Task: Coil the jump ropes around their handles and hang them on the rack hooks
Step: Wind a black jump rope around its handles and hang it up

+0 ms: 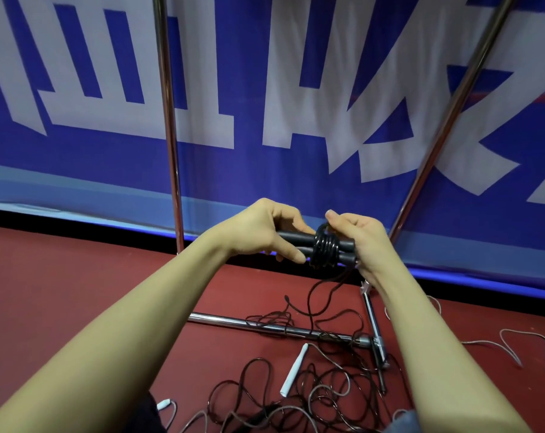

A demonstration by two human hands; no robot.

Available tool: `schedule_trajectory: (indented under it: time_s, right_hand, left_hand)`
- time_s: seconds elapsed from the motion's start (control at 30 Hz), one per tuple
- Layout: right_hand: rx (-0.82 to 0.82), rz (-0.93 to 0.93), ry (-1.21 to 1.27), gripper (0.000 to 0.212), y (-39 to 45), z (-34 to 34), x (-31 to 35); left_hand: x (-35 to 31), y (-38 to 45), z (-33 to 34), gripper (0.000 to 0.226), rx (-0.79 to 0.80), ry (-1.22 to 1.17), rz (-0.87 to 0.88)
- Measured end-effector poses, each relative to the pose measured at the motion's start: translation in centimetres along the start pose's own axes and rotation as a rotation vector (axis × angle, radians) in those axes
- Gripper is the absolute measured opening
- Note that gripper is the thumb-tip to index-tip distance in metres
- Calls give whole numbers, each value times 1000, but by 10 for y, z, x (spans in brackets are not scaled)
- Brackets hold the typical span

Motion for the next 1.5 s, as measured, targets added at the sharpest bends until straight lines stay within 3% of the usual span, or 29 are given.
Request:
schedule_trajectory:
  time_s: [0.13, 0.3, 0.47, 0.67, 0.87, 1.17, 1.33, 1.5]
  right_hand:
    - [-37, 112, 43, 39, 6, 3, -15]
    - [136, 59, 32, 34, 6, 16, -24]
    - [220, 88, 32, 34, 3, 24, -29]
    - [355, 23, 5, 29, -8, 43, -19]
    - [502, 10, 31, 18, -17, 56, -14]
    - [466, -17, 218, 17, -16, 48, -5]
    - [413, -14, 196, 11, -13, 36, -3]
    - [248, 49, 54, 36, -4, 16, -6]
  left_hand:
    - [-14, 1, -2, 36, -98, -137, 95]
    - [-11, 7, -23, 32, -365, -245, 126]
    - [-6, 9, -24, 27, -325, -209, 68]
    - [13, 8, -36, 24, -537, -130, 54]
    - [27, 8, -34, 23, -550, 22, 57]
    - [42, 9, -37, 26, -436, 173, -14]
    - [47, 10, -23, 27, -194, 190, -85]
    - [46, 3, 0, 33, 21, 144, -115]
Point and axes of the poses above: each hand's wrist, its own y-axis towards the middle knuckle, its own z-axis out of the palm, x = y × z, the point moved 8 cm from there along y, towards the middle knuckle, and after that the axes turned 14 degrees about -y, right-handed, at the moved point
